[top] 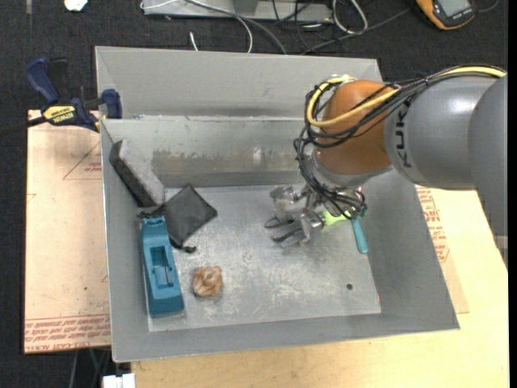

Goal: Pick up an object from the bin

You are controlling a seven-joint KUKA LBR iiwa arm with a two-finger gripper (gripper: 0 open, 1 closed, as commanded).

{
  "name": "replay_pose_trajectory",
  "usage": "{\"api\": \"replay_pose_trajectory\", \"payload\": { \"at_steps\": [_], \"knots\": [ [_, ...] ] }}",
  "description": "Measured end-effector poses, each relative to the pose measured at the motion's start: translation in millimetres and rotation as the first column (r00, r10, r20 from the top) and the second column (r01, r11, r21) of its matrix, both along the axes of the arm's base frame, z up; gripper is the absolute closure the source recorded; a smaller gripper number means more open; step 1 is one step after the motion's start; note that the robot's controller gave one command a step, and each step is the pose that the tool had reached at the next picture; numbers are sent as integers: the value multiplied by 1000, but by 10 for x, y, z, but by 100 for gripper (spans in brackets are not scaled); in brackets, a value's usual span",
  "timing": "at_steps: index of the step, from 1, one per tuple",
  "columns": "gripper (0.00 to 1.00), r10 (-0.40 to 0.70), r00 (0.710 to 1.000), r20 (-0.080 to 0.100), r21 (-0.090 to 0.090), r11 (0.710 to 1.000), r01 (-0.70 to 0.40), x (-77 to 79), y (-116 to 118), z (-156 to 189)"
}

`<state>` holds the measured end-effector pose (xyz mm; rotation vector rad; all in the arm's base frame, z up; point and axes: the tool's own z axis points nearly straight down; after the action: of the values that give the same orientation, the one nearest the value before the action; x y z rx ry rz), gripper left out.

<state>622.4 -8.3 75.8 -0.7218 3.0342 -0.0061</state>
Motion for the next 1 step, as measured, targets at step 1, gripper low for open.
{"api": "replay_pose_trajectory", "payload": {
  "at_steps": [1],
  "knots": [
    [100,0,1000,0,0,1000,0,0,0,0]
  ]
}}
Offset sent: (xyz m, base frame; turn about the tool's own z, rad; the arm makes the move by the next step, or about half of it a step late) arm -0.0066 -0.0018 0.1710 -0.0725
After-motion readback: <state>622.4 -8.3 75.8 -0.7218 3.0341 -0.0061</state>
